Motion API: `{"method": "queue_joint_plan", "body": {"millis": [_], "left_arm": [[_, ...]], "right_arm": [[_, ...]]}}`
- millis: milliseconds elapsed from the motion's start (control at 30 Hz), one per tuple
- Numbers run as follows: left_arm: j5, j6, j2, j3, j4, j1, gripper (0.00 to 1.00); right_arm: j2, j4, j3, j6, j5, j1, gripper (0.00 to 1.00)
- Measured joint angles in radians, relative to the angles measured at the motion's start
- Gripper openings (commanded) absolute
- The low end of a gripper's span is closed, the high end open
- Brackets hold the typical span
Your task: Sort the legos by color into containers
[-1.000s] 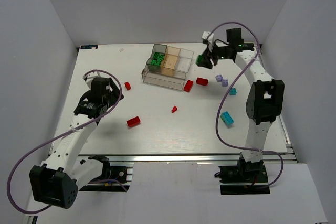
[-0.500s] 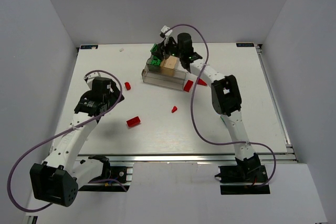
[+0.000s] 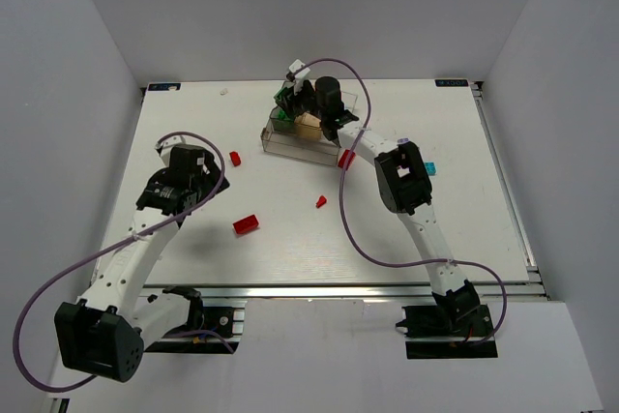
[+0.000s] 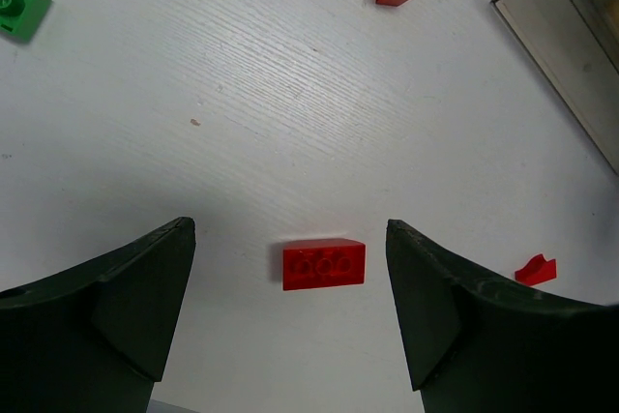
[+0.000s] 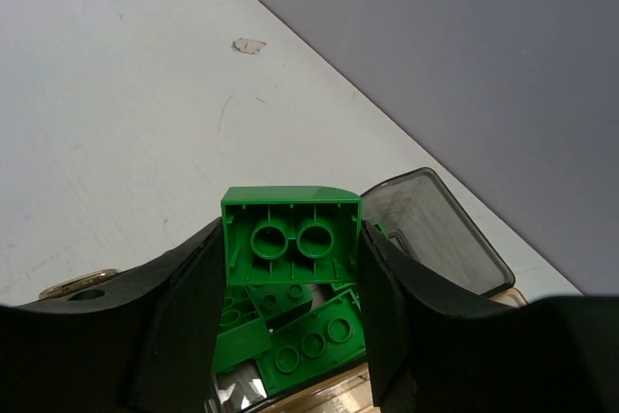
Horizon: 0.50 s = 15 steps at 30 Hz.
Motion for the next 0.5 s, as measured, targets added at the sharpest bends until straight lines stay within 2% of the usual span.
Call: {"method": "queue_joint_plan", "body": {"millis": [200, 267, 500], "left_arm": [[-0.001, 0.012, 0.082, 0.018, -0.002, 0.002, 0.9], [-0.001, 0.017, 0.11, 0.028, -0.002, 0.003, 0.9], [0.0, 0.019, 0.124, 0.049, -0.003, 0.037, 0.9]], "right_arm": [[0.0, 0.001, -0.005, -0.012, 0.01, 0.0, 0.59], [-0.001, 0.0, -0.01, -0.013, 0.01, 0.0, 0.63], [-0.012, -0.004, -0.032, -0.018, 0.01, -0.004, 0.69]]}}
